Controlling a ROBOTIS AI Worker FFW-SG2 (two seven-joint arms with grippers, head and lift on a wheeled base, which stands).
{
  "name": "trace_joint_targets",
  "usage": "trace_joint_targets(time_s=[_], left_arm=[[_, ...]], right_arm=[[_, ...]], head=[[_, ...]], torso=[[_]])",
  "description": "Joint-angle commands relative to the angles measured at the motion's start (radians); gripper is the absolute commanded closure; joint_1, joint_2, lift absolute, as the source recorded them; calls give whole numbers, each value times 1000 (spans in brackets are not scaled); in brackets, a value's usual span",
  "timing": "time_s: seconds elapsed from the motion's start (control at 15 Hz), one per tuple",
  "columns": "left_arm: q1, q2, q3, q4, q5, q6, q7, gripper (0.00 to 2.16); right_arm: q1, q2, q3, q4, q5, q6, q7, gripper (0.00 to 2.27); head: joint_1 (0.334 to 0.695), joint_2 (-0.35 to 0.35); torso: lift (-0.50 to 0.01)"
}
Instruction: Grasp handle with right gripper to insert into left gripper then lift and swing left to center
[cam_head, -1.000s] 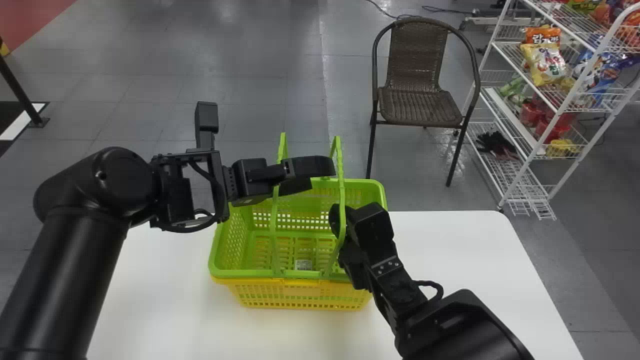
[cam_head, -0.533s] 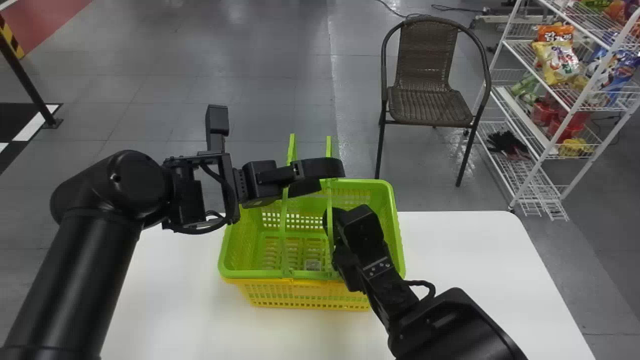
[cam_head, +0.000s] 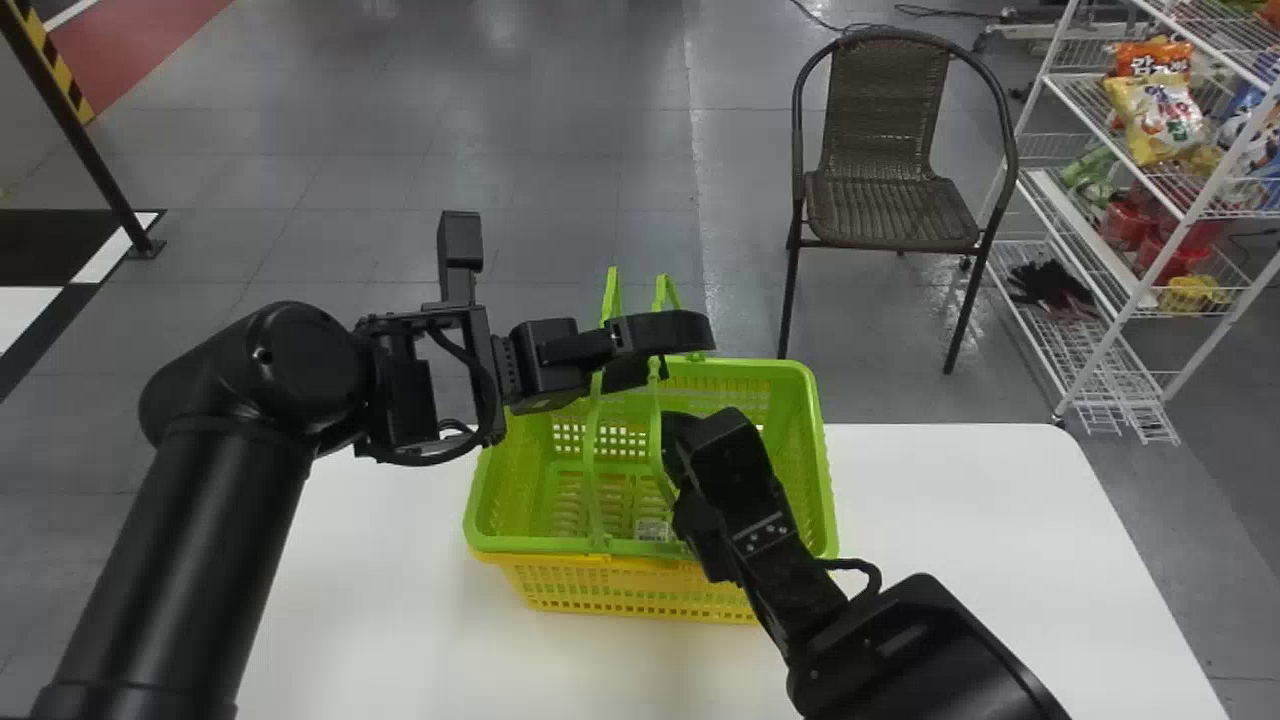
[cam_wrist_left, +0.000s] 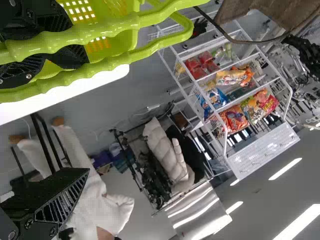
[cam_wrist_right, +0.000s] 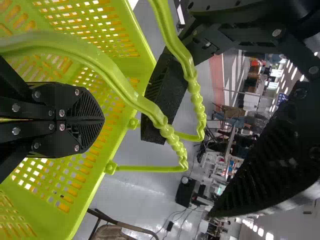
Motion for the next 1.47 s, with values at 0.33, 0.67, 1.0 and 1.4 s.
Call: trace_joint_targets(time_s=[0.33,0.67,1.0,1.4], left_arm=[[-3,-1,5,47,23,-12,-6,70],[-23,-10,-6,85,25,-34,-12,73],[-35,-22,-18,90,16,-34,-10,144],[-49,-22,-20,120,6,-37,-18,350]], right_arm=[[180,-51,-183,-175,-54,-53,15,2121],[402,-74,-390,-273,-134,-274,31,2118],[505,-71,-448,-250,-178,-449,32,2051],[537,-62,-460,-143,-215,-642,35,178]], head=[[695,-48],[695,-153],[695,-245],[695,-274]], torso=[[0],[0],[0],[0]])
